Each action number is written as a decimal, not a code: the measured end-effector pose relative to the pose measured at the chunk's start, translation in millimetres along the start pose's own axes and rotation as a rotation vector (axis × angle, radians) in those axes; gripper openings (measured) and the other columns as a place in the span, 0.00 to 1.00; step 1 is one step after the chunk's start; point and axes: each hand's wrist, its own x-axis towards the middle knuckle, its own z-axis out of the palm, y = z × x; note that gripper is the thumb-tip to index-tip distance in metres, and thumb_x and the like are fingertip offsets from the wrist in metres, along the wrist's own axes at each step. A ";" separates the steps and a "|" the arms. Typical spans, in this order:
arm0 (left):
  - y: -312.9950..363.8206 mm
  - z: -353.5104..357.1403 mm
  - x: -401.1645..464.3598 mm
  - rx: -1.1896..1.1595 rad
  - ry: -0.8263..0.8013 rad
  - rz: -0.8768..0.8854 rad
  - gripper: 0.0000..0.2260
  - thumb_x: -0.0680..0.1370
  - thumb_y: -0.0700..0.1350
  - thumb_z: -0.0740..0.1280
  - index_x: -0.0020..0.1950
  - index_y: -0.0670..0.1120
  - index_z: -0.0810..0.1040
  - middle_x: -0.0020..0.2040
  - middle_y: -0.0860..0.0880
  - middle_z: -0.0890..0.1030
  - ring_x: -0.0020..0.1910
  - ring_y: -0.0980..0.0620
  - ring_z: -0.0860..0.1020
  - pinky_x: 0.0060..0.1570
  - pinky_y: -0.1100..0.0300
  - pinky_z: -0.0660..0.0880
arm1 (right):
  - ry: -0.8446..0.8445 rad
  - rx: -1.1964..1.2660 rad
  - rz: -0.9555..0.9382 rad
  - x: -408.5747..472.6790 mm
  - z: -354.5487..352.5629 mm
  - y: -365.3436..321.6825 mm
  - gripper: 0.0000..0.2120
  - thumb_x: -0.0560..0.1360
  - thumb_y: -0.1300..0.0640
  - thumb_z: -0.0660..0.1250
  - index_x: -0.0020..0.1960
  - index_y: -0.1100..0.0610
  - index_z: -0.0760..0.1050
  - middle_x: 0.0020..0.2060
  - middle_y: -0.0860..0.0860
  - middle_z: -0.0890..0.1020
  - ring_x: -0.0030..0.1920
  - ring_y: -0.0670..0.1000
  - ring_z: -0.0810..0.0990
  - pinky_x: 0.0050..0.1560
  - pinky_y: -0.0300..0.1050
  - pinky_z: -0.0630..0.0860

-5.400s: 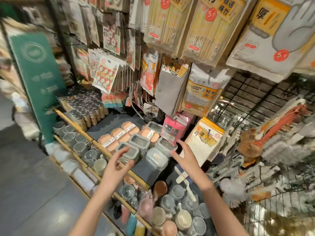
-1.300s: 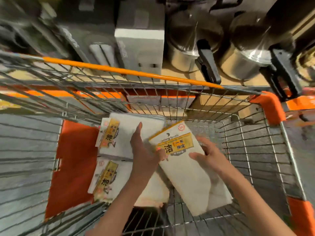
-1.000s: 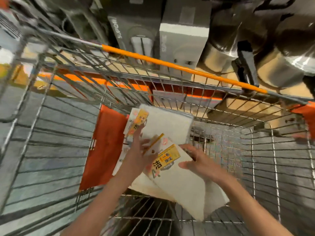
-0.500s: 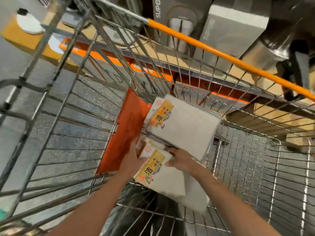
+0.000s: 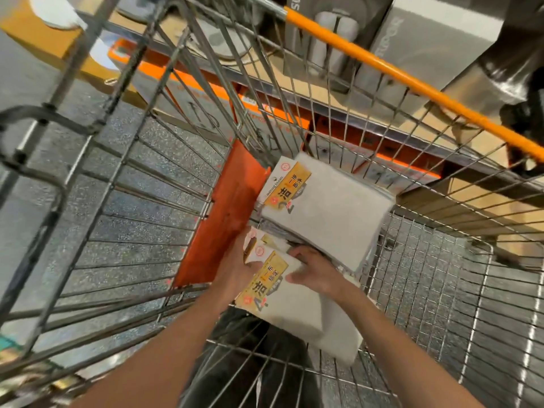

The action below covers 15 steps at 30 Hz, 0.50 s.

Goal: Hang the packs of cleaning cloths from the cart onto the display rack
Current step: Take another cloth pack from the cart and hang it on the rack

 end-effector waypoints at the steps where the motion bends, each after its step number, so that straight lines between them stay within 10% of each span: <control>1: -1.3 1.2 0.7 -0.006 -0.004 0.020 0.37 0.73 0.40 0.72 0.77 0.54 0.58 0.69 0.49 0.71 0.66 0.48 0.72 0.65 0.45 0.71 | 0.002 0.008 -0.009 -1.9 2.2 1.4 0.25 0.60 0.54 0.76 0.53 0.49 0.68 0.58 0.51 0.75 0.61 0.51 0.74 0.63 0.51 0.71; 7: -0.3 -1.0 0.8 0.004 0.034 0.061 0.41 0.69 0.40 0.76 0.76 0.53 0.58 0.66 0.46 0.66 0.64 0.50 0.66 0.65 0.53 0.66 | 0.042 -0.098 -0.024 -7.8 5.9 1.2 0.48 0.55 0.44 0.74 0.72 0.50 0.61 0.66 0.48 0.69 0.70 0.52 0.63 0.68 0.44 0.61; 15: -5.1 -0.6 -3.6 -0.043 -0.101 0.062 0.45 0.67 0.36 0.76 0.75 0.59 0.56 0.66 0.48 0.69 0.62 0.52 0.71 0.65 0.50 0.70 | -0.033 -0.171 0.034 -9.0 10.2 -4.4 0.48 0.58 0.46 0.76 0.73 0.49 0.59 0.70 0.48 0.62 0.72 0.51 0.57 0.72 0.44 0.55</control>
